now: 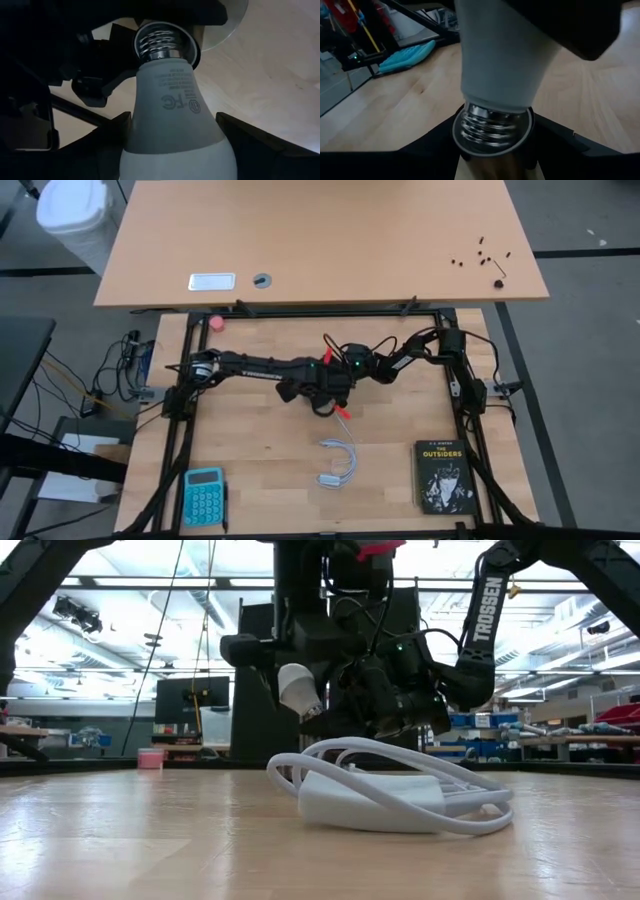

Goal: Screw lightbulb
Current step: Insert the white lightbulb into the silver lamp

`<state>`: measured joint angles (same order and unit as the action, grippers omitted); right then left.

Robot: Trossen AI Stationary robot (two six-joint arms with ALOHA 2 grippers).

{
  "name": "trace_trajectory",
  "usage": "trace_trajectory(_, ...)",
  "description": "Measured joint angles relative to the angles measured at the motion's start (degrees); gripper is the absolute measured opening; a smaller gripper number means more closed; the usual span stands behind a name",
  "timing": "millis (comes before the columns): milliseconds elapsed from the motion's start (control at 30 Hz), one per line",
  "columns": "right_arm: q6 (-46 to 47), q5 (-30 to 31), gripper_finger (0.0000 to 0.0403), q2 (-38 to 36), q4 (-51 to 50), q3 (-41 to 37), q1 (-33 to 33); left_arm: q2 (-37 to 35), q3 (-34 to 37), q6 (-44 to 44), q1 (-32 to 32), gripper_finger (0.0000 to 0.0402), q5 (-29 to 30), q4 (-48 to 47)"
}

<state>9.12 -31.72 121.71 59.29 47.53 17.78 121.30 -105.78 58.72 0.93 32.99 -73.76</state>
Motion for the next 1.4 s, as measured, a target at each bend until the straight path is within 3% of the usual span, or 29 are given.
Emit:
trace_trajectory(500,1.38,4.39,0.0227,0.0,0.35,0.0,1.15,0.0,-0.12,2.39,1.97,0.0292,1.07,1.15)
trace_trajectory(1400,5.36,3.43,0.0227,0.0,1.73,0.01,0.09,-0.02,-0.11,14.29,1.59,0.0291,0.85,4.35)
